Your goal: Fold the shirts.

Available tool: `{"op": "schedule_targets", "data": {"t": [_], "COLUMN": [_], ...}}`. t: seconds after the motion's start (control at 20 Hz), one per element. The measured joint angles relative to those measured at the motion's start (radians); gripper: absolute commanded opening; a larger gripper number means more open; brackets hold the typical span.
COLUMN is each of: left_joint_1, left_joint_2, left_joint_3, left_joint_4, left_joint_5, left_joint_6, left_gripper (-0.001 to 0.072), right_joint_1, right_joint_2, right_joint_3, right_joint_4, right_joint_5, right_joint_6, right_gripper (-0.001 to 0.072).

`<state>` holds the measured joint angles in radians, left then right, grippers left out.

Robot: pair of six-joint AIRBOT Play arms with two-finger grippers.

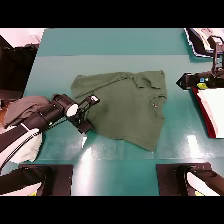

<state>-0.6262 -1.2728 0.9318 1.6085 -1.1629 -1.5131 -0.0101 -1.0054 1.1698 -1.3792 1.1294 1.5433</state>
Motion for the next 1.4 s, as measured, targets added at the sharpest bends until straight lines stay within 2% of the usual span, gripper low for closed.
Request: {"op": "schedule_targets", "data": {"t": [0.5,0.55,0.6,0.7,0.75,0.8,0.9,0.95,1.0,1.25,1.3,1.4], "left_joint_1": [-0.008,-0.008,-0.008,-0.008,-0.008,-0.008,-0.008,-0.008,-0.005,0.075,0.111,0.209], "left_joint_2": [-0.033,-0.034,-0.034,-0.034,-0.034,-0.034,-0.034,-0.031,-0.023,0.125,0.165,0.246], "left_joint_3": [-0.008,-0.009,-0.01,-0.01,-0.01,-0.01,-0.01,-0.005,0.005,0.111,0.128,0.15], "left_joint_4": [0.05,0.046,0.038,0.028,0.023,0.018,0.013,0.013,0.016,0.033,0.039,0.051], "left_joint_5": [0.029,0.035,0.039,0.047,0.047,0.049,0.049,0.043,0.034,-0.021,-0.032,-0.069], "left_joint_6": [-0.05,-0.054,-0.055,-0.057,-0.057,-0.058,-0.058,-0.058,-0.058,-0.058,-0.058,-0.056], "left_gripper": [0.054,0.0386,0.0169,0.0143,0.0047,0.0022,0.0021,0.0021,0.0021,0.0021,0.0021,0.0021], "right_joint_1": [0.0,0.0,0.0,0.0,0.0,0.0,0.0,0.0,0.0,-0.026,-0.04,-0.074], "right_joint_2": [0.005,0.005,0.005,0.005,0.005,0.005,0.005,0.005,0.005,0.005,0.005,0.011], "right_joint_3": [-0.003,-0.003,-0.003,-0.003,-0.003,-0.003,-0.003,-0.003,-0.003,-0.01,-0.019,-0.063], "right_joint_4": [0.0,0.0,0.0,0.0,0.0,0.0,0.0,0.0,0.0,0.049,0.071,0.118], "right_joint_5": [-0.003,-0.003,-0.002,-0.002,-0.002,-0.002,-0.002,-0.002,0.002,0.092,0.121,0.171], "right_joint_6": [0.0,0.0,0.0,0.0,0.0,0.0,0.001,0.001,0.0,-0.012,-0.025,-0.052], "right_gripper": [0.0447,0.0447,0.0447,0.0447,0.0447,0.0447,0.0423,0.0346,0.0315,0.0317,0.0326,0.0512]}}
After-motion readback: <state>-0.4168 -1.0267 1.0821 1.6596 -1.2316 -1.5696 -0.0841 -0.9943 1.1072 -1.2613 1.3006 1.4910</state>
